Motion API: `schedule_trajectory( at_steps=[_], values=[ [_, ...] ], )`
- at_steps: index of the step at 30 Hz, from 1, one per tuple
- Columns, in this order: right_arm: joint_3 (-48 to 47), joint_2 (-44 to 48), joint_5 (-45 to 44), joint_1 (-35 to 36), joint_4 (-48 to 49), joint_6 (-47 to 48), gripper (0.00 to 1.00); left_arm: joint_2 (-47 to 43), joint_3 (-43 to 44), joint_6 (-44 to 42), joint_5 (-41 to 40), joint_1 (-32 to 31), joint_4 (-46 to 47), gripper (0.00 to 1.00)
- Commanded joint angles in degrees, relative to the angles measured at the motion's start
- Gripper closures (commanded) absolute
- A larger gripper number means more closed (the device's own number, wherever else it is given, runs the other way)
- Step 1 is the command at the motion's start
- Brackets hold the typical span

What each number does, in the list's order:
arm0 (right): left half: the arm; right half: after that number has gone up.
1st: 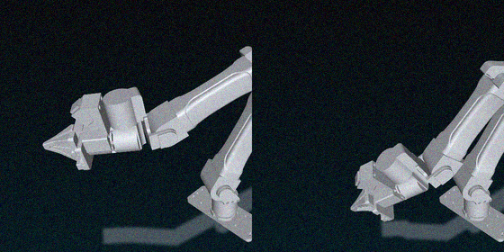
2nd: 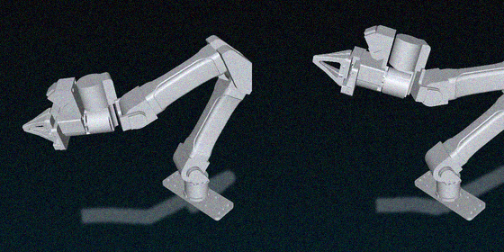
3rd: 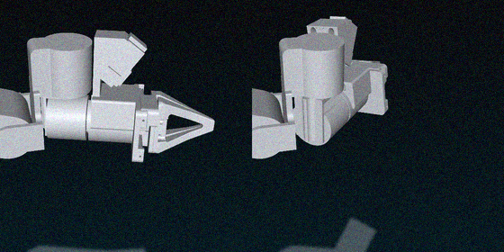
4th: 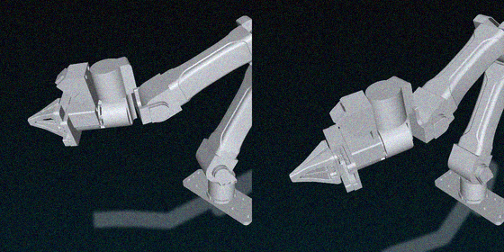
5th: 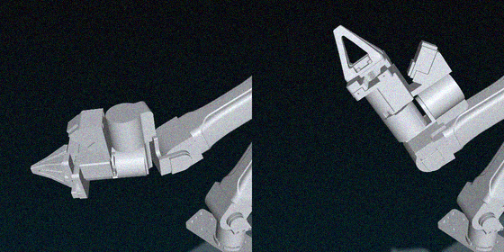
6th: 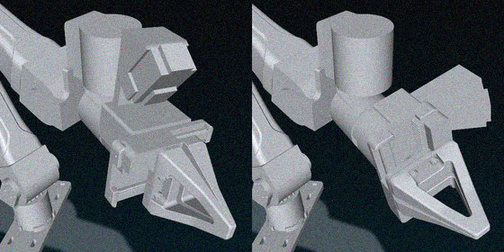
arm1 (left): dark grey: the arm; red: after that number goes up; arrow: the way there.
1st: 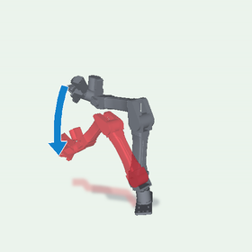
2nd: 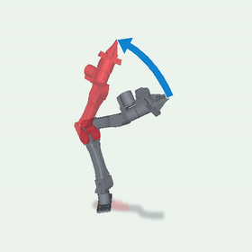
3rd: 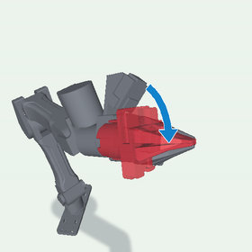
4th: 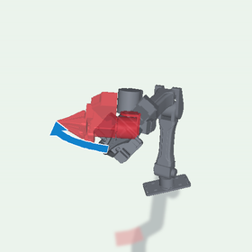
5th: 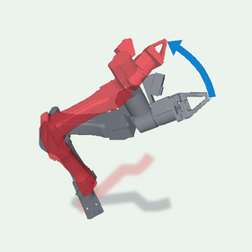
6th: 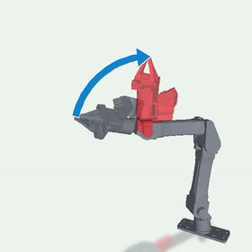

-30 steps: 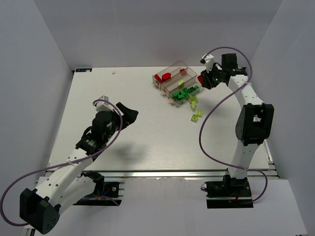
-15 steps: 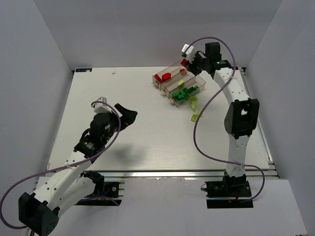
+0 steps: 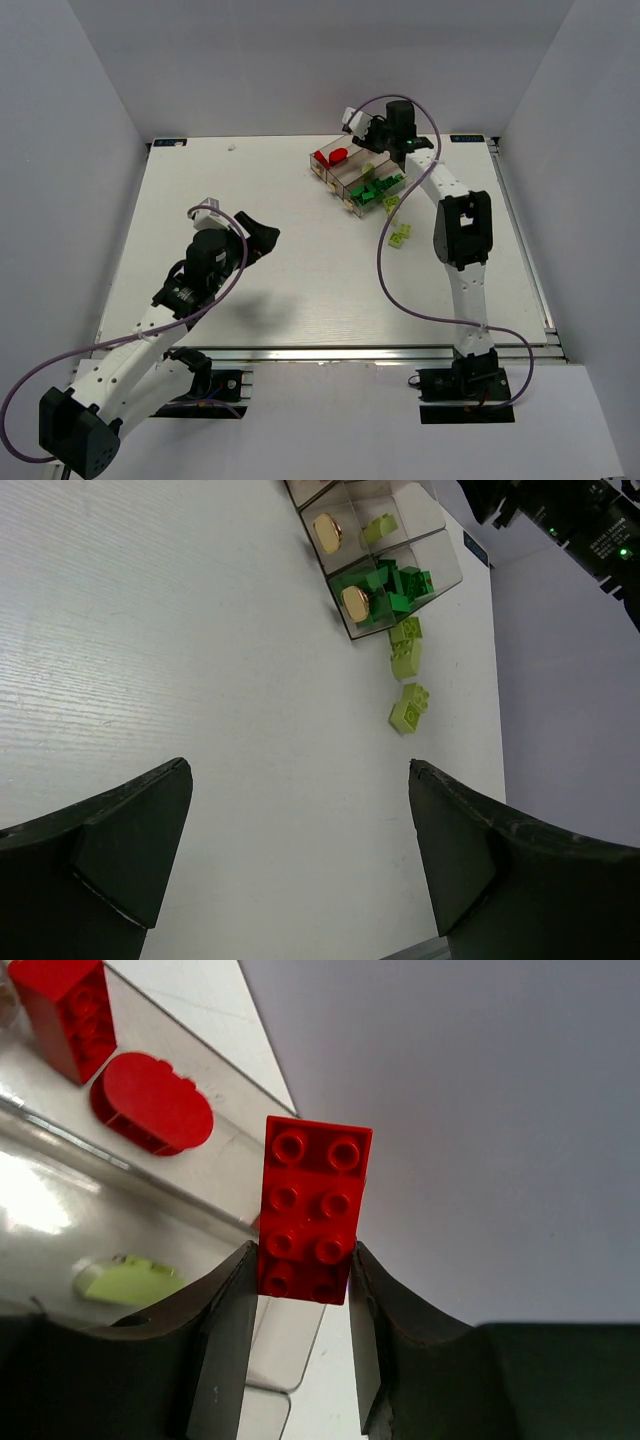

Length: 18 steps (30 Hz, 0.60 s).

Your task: Sort the legos into containers by color

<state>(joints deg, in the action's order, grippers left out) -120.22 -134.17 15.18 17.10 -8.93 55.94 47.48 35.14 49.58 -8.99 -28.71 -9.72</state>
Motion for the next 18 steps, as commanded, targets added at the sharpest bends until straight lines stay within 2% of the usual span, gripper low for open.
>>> schedule_trajectory(
  at_steps=[1, 7, 18],
  values=[
    [-3.6, -2.6, -2.9, 2.2, 8.0, 7.1, 1.00, -0.2, -0.5, 0.1, -0.3, 0.1, -0.9, 0.02],
    [-3.8, -6.3, -5.0, 4.2, 12.2, 15.5, 1.00, -1.8, -1.8, 1.0, -1.0, 0.1, -1.4, 0.02],
    [-2.4, -8.5, -6.8, 4.4, 14.5, 22.7, 1.00, -1.3, -2.7, 0.9, -1.1, 0.1, -0.7, 0.02]
  ],
)
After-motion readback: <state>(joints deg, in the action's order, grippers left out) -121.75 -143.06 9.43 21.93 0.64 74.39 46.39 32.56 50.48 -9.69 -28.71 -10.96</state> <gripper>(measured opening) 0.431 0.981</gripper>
